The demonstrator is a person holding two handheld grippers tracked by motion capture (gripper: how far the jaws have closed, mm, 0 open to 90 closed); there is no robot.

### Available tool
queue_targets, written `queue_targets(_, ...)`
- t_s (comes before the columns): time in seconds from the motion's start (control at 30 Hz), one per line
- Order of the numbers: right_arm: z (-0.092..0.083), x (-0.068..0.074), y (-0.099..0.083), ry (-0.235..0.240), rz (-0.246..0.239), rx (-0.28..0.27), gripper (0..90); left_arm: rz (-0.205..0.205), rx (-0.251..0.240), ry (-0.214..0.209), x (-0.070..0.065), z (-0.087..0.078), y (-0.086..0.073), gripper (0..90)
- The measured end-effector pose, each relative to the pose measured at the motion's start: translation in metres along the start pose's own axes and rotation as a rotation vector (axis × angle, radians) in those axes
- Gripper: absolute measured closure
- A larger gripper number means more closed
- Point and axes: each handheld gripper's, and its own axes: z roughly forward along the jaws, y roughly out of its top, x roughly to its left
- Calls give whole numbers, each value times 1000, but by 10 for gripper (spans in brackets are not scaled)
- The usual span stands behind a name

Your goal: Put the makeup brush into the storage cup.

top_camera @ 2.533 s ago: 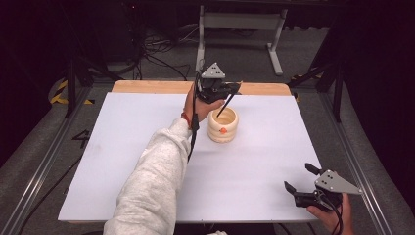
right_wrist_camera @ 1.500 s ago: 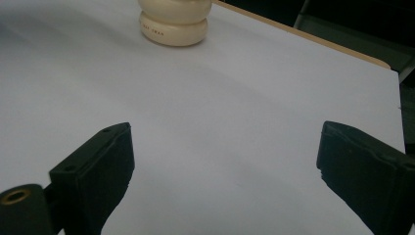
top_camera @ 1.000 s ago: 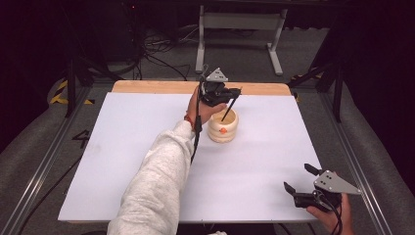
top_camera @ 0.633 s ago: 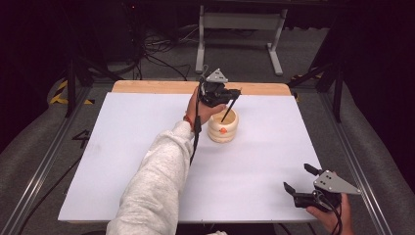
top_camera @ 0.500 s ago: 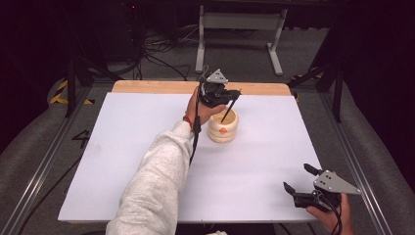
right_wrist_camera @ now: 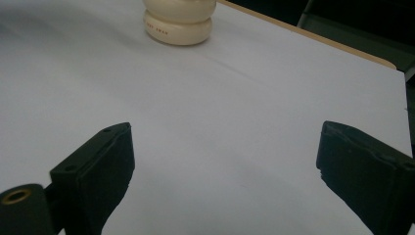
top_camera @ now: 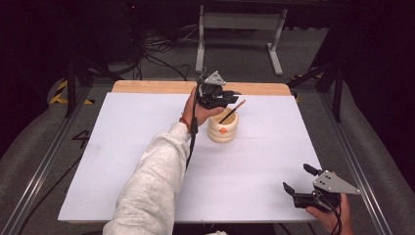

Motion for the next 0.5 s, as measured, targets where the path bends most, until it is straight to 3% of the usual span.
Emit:
queue_targets(0.13,0,0,0,0,-3,2,79,2,-8,14,0,-4,-1,603)
queue_targets(0.27,1,0,0,1,-5,3,79,-2,-8,29,0,-8,-3,579)
queue_targets(0.4,1,1,0,2,-6,5,79,1,-2,33,0,-12,-5,521)
queue_targets(0.47,1,1,0,3,-6,6,79,5,-5,14,0,-13,-6,505)
queue_targets(0.5,1,1,0,5,-6,6,79,11,2,26,-1,-14,-7,485)
